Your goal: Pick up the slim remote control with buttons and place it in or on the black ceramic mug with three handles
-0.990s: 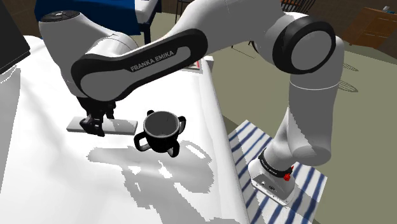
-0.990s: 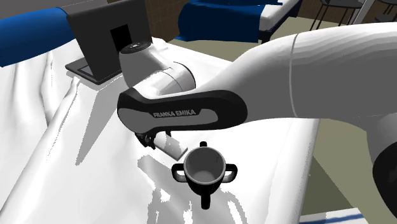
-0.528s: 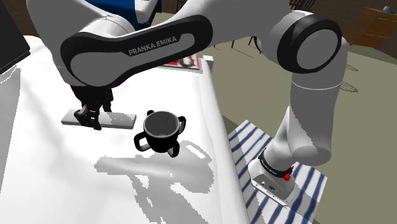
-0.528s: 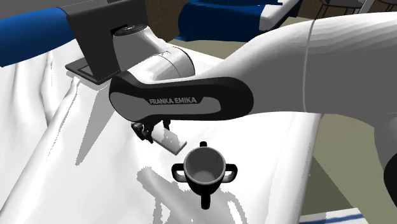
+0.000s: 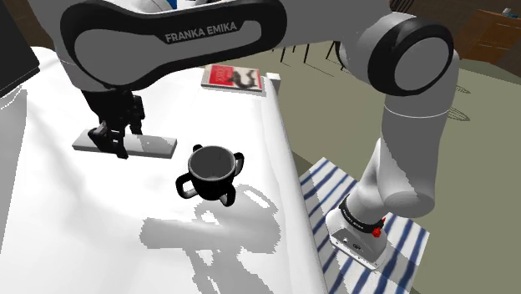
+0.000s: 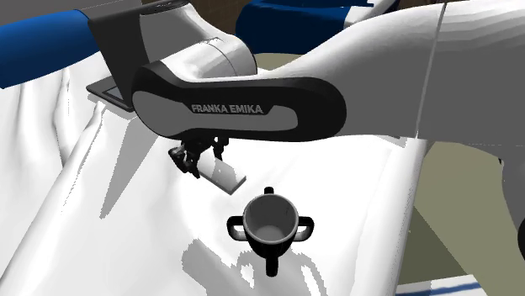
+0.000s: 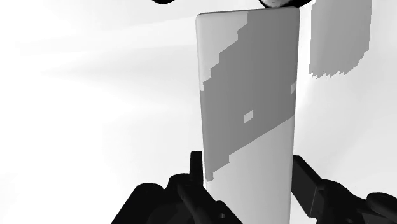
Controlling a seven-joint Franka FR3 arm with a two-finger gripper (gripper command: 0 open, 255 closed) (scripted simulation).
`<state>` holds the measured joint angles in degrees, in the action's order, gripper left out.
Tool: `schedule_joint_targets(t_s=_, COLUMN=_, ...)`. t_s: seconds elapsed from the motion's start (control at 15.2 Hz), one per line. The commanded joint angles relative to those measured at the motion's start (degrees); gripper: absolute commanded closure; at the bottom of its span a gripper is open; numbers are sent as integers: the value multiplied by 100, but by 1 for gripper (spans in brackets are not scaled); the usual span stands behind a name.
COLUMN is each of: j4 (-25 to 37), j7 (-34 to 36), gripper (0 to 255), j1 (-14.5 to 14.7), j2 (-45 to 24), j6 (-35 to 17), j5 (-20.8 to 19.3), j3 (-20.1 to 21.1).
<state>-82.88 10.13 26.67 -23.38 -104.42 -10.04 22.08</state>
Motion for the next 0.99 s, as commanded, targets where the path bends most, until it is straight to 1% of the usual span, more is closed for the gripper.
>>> schedule_joint_targets(t_s=0.0, j4=126, j7=-16, gripper=255, j1=4, j2=25, j6=149, j5=13, j3=6)
schedule_joint_targets(t_s=0.53, j4=727, j7=-47, gripper=255, j1=62, j2=5, j6=726, j5=18, j3=20)
schedule_joint_targets(t_s=0.73, j4=-501, j7=-163, gripper=255, j1=-220, j2=886, j6=325, j5=317, j3=77)
schedule_joint_targets(t_s=0.92, j4=-1523, j7=-341, gripper=255, j1=-411, j2=1696, j6=46, j5=629, j3=81)
